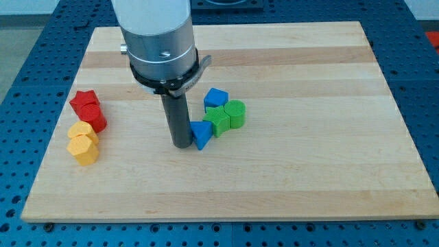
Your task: Push the blue triangle slightly left
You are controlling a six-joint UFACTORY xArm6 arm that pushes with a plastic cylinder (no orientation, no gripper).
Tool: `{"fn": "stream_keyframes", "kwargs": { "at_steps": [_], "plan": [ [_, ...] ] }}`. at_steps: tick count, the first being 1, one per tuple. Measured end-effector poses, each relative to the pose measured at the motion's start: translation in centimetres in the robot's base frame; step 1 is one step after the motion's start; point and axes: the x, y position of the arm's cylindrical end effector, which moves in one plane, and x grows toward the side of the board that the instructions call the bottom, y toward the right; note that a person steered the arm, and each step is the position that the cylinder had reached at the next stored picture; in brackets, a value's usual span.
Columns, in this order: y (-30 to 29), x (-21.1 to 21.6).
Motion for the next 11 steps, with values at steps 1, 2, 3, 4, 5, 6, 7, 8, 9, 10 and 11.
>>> {"fn": "stream_keyframes", "kwargs": {
  "at_steps": [1,2,3,4,5,6,7,8,9,10,11],
  "plan": [
    [-0.7,2.9],
    [0.0,6.0],
    [5.0,6.2],
    [10.0,5.6],
    [10.6,3.7],
    [10.3,1.6],
    [8.5,0.4],
    [6.0,0.4],
    [3.5,0.4],
    [1.3,0.3],
    [0.7,0.5]
  ]
}}
